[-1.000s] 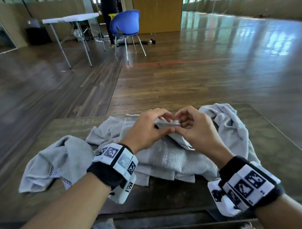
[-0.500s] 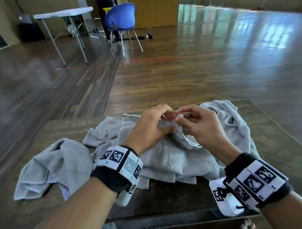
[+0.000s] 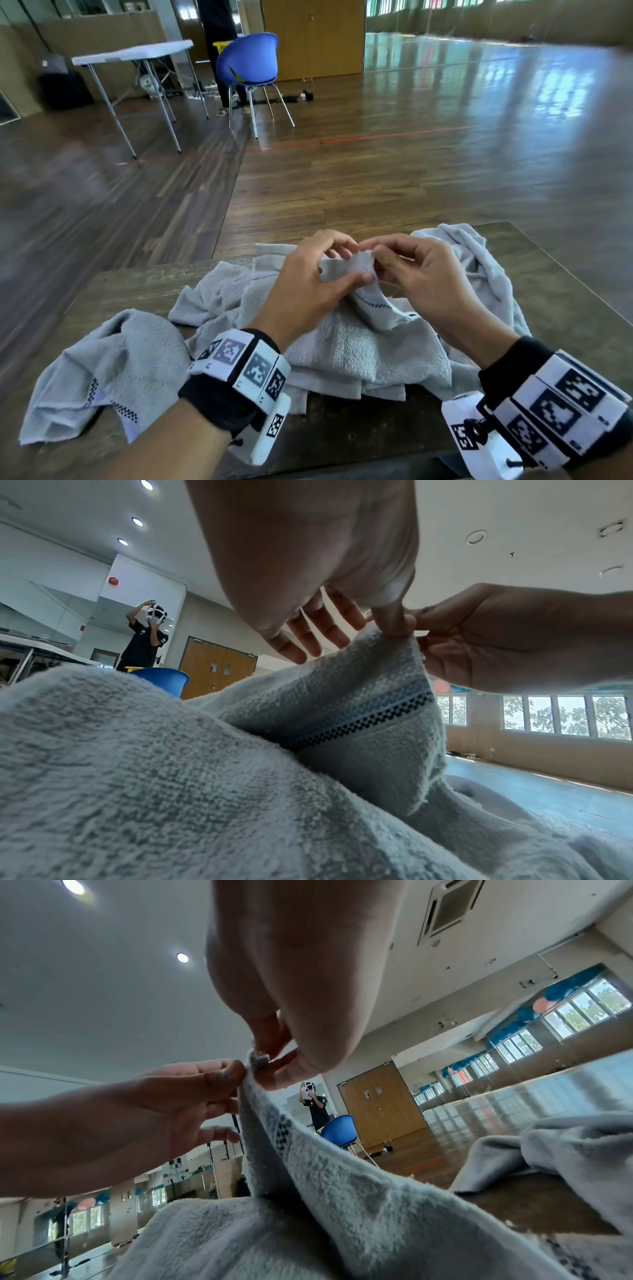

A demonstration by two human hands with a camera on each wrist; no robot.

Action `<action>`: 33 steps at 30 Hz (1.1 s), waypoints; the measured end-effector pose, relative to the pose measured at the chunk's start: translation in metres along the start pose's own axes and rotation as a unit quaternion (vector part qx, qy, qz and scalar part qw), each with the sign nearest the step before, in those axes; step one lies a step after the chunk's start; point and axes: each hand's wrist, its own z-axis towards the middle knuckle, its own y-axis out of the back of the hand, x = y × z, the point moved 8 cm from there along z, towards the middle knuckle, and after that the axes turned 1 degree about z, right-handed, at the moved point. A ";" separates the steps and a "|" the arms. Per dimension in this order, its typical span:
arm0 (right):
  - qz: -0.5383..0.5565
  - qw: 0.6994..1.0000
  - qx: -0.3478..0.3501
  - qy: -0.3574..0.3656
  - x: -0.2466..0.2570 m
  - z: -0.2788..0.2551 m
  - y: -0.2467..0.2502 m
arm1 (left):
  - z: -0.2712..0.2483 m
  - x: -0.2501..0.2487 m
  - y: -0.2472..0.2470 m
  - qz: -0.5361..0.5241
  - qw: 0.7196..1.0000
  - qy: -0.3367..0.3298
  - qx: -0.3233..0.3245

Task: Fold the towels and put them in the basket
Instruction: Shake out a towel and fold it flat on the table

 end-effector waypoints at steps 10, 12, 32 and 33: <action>0.014 1.000 0.013 -0.024 -0.009 -0.005 0.008 | -0.002 -0.004 -0.008 0.005 0.999 0.023 0.025; 0.023 0.999 -0.008 -0.026 -0.015 0.000 0.017 | -0.004 -0.009 -0.004 0.010 1.000 0.001 0.003; 0.026 0.999 0.017 -0.021 -0.011 0.012 0.010 | 0.000 -0.004 -0.002 0.004 1.000 -0.009 0.012; 0.024 0.999 0.022 -0.023 -0.011 0.012 0.010 | 0.001 -0.004 0.000 0.005 1.000 -0.008 0.003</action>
